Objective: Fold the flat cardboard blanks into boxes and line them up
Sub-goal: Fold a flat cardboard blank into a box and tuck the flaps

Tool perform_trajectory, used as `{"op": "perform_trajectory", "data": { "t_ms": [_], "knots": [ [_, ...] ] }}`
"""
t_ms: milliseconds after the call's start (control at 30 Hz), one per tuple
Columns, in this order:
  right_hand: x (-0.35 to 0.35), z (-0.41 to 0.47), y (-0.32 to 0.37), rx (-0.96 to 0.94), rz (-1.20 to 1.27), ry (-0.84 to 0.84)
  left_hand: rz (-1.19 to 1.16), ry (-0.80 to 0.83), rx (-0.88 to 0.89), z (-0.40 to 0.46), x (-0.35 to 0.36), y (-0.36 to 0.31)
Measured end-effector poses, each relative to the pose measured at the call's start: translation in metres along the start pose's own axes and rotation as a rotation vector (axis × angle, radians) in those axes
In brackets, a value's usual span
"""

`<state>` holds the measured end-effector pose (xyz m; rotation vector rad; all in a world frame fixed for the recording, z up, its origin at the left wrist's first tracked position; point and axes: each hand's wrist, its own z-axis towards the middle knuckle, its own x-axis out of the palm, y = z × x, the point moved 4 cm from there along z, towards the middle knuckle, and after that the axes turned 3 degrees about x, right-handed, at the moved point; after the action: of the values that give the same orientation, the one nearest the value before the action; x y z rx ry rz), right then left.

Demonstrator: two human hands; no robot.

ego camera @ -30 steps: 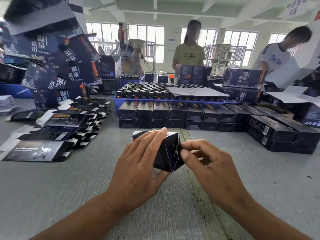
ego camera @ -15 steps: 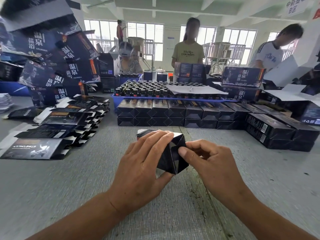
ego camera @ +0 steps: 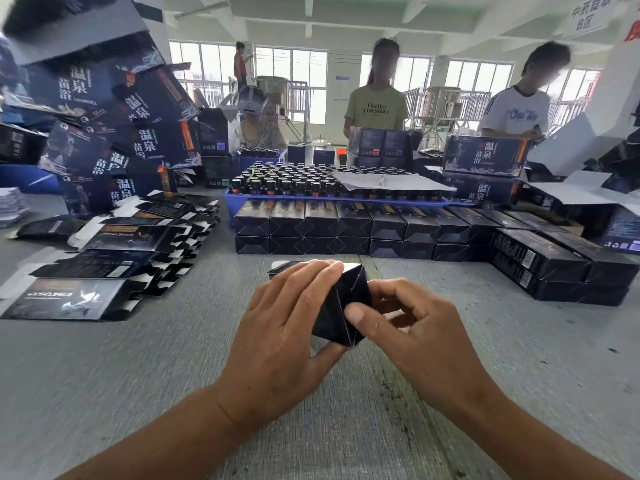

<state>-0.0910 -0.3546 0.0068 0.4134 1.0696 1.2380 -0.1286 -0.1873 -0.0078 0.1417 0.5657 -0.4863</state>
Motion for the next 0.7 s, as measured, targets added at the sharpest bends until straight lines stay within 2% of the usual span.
{"op": "perform_trajectory", "data": {
  "t_ms": [167, 267, 333, 433, 567, 633, 700],
  "knots": [
    [0.01, -0.002, -0.003, -0.001, -0.139, 0.059, 0.023, 0.0, 0.072, 0.0, 0.002, -0.001],
    [0.009, 0.001, -0.009, 0.117, 0.02, 0.053, 0.034, 0.006, 0.12, -0.001, 0.003, -0.004],
    [0.003, 0.005, -0.015, 0.211, 0.107, 0.006, 0.036, -0.002, 0.083, 0.0, 0.001, -0.003],
    [-0.004, 0.011, -0.027, 0.349, 0.247, 0.003, -0.047, -0.025, -0.126, 0.0, -0.002, 0.005],
    [0.005, 0.009, -0.033, 0.439, 0.324, 0.15, -0.507, -0.043, -0.555, -0.002, 0.001, 0.019],
    [0.01, 0.007, -0.032, 0.441, 0.29, 0.226, -0.737, -0.054, -0.655, -0.003, 0.005, 0.023],
    [0.012, 0.006, -0.031, 0.432, 0.263, 0.293, -0.871, -0.09, -0.708, -0.002, 0.006, 0.025]
  ]
}}
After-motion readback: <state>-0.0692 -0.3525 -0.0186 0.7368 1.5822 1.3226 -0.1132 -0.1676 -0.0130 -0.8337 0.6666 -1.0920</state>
